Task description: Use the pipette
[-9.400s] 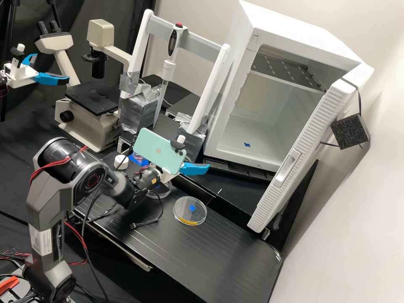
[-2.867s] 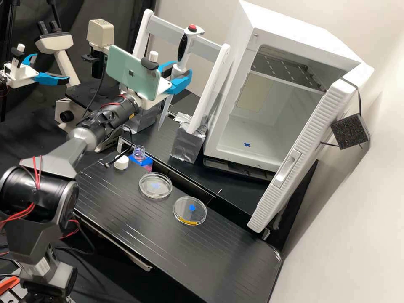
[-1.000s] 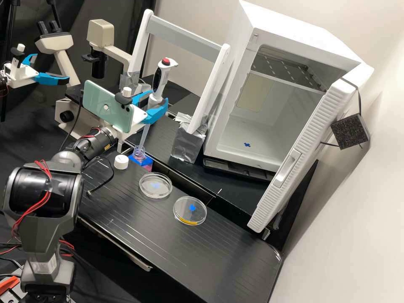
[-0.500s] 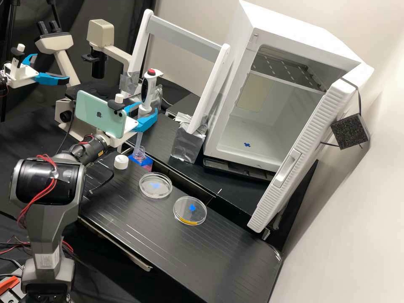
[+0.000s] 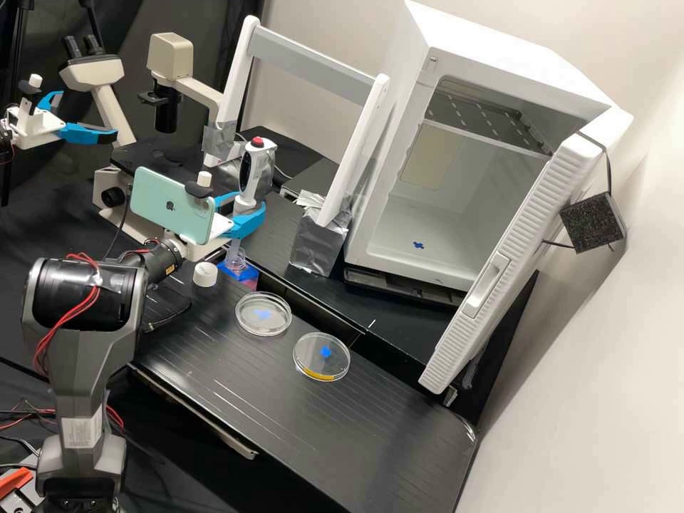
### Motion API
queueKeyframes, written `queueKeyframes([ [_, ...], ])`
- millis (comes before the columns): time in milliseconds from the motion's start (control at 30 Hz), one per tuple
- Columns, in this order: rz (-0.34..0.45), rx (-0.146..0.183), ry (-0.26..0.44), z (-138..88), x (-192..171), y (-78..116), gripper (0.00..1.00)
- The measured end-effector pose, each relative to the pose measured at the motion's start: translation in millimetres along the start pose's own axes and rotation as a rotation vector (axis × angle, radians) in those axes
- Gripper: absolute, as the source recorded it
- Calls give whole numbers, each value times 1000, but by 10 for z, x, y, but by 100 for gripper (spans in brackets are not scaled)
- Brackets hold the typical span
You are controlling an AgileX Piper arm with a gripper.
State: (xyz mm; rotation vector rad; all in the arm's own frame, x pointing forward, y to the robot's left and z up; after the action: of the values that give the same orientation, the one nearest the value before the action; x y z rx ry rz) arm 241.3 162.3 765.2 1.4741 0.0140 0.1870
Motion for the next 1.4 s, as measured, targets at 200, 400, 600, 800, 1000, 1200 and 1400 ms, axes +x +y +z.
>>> queueKeyframes([
  [200,13,17,15,-36,-21,81,0],
  [400,63,51,52,-114,-80,292,0],
  [600,124,87,93,-198,-179,549,0],
  [800,156,81,135,-282,-284,707,0],
  [1000,165,96,183,-329,-407,953,0],
  [1200,175,50,245,-304,-494,1171,0],
  [1400,186,-40,224,-77,-524,1223,0],
])
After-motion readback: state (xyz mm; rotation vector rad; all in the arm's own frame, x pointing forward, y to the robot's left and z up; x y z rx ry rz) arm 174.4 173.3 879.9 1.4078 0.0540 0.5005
